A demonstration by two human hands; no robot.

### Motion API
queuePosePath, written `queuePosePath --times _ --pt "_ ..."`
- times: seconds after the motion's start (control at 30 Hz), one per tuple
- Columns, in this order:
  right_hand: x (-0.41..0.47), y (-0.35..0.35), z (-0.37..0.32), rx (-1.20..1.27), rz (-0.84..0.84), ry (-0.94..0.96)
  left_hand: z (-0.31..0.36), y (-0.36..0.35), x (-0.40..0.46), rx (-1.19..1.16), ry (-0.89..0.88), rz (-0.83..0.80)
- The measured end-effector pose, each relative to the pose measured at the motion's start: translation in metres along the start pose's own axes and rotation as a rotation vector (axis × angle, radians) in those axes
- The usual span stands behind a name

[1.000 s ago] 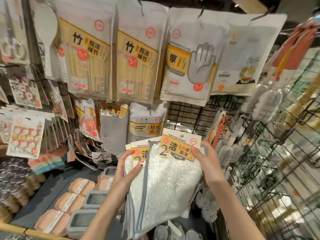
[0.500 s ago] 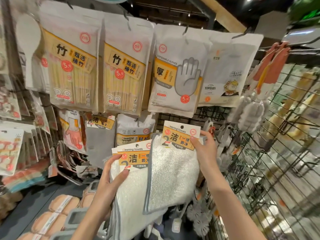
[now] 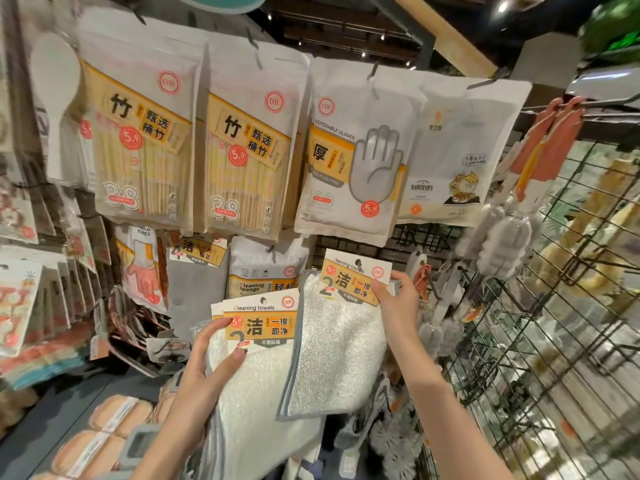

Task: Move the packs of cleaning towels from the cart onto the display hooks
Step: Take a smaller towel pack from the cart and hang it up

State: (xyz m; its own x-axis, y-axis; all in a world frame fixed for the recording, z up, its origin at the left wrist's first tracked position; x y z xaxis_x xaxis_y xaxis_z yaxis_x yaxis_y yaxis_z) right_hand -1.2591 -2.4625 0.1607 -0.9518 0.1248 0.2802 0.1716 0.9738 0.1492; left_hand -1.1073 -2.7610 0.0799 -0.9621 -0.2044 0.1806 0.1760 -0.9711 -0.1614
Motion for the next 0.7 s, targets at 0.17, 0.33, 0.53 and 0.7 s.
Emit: queuePosePath --times 0.17,0.33,0.53,0.7 --pt "0.008 -0.001 -0.004 0.047 0.042 0.073 0.002 0.005 -0.003 0.061 -0.004 0.016" --pt "0.022 -0.009 -0.001 -0.026 -0.025 0.050 0.001 0.015 -0.007 0.116 0.054 0.051" --pt "0.034 -0.014 0.003 0.000 -0.059 -0.011 0.014 0.018 -0.014 0.167 0.048 0.048" --pt "0.035 -0.019 0.007 -0.038 -0.128 -0.062 0.021 0.016 -0.020 0.149 0.039 0.045"
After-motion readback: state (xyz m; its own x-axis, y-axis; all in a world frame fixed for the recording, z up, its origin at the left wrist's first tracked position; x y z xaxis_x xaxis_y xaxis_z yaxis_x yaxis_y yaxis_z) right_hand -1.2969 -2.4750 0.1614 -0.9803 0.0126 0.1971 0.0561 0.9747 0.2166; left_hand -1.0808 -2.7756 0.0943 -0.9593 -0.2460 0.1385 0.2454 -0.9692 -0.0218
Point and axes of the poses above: each hand's wrist, its own x-axis towards the middle knuckle, its own y-axis out of the back of the hand, z = x × y, the point moved 10 cm from there along x, towards the middle knuckle, and after that the axes turned 8 degrees about -z, right-handed, at the moved point
